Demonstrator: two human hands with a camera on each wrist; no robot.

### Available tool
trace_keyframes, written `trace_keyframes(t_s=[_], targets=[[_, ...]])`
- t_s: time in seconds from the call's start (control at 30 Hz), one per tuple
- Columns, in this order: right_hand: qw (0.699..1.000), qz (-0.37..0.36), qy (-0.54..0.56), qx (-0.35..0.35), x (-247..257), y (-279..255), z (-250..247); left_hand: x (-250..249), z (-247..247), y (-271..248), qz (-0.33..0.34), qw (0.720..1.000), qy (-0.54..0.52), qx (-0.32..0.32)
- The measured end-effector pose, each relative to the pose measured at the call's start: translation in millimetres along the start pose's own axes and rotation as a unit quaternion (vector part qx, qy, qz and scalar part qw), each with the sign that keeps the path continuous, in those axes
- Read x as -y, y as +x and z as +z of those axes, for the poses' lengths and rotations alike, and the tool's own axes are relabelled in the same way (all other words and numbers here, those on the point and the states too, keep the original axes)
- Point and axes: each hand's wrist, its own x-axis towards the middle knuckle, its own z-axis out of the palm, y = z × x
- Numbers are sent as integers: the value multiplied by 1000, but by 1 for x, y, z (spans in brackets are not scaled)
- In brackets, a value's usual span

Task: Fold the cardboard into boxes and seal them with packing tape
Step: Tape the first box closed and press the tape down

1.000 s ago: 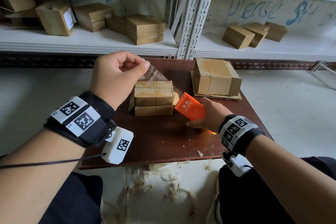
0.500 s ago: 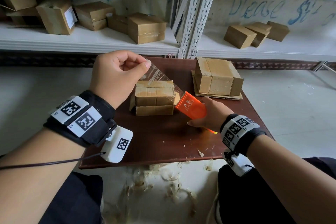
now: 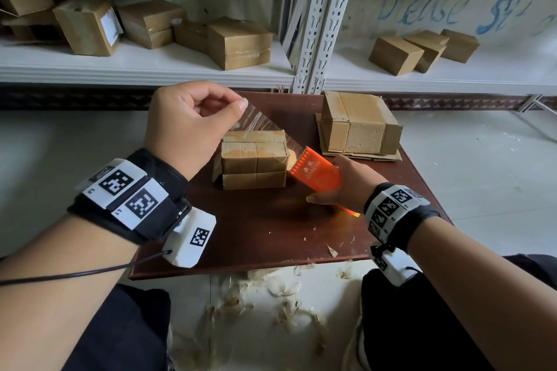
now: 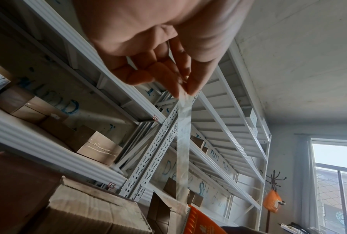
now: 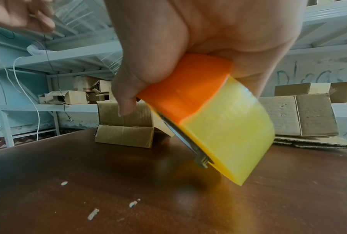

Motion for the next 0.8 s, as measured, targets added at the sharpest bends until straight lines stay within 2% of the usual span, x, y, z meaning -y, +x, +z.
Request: trace_keyframes(t_s=[0.33,0.63,0.8], targets=[[1000,6,-4,17,-2,-2,-2,4,-2,2,-4,998,50,-28],[1000,0,-6,18,-3,-5,-2,11,-7,5,-30,995,94,-21],[1000,13,-17,19,-5,-5,-3,8,-8,1,-14,990,137,-7]])
